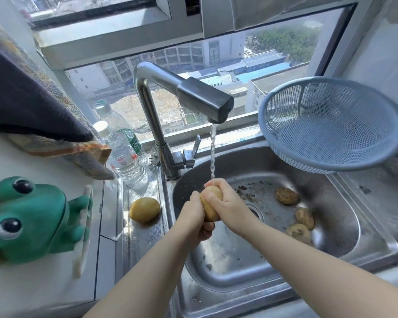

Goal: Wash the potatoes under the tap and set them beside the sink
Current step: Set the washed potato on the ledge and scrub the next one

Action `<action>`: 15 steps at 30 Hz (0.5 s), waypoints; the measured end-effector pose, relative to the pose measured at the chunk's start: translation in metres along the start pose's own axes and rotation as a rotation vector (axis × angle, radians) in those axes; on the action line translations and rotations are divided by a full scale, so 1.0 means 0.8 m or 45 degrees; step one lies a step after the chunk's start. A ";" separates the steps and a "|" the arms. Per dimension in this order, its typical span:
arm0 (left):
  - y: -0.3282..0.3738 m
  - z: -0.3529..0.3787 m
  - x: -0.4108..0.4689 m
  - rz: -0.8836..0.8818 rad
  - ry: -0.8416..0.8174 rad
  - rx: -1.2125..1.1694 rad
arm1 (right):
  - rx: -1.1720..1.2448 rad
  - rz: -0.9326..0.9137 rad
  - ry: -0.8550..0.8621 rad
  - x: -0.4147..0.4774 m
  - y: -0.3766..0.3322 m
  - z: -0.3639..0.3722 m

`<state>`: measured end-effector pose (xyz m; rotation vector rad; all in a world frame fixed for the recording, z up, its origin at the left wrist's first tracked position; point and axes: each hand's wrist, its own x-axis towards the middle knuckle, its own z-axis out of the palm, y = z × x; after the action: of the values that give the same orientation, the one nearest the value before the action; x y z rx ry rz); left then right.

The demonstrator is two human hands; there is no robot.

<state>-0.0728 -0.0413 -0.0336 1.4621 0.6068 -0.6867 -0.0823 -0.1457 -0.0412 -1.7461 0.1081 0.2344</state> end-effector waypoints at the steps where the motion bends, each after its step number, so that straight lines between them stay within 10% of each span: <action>1: -0.002 0.002 -0.003 0.075 -0.003 0.048 | 0.105 0.058 0.069 0.000 -0.001 0.004; 11: -0.018 0.009 -0.012 0.562 -0.196 0.257 | 0.554 0.476 0.322 0.000 -0.014 0.010; 15: -0.008 0.004 -0.006 0.306 -0.044 0.169 | 0.354 0.296 0.142 -0.013 0.005 0.018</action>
<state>-0.0805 -0.0439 -0.0342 1.6119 0.3559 -0.5704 -0.0944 -0.1327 -0.0452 -1.4677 0.4078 0.2776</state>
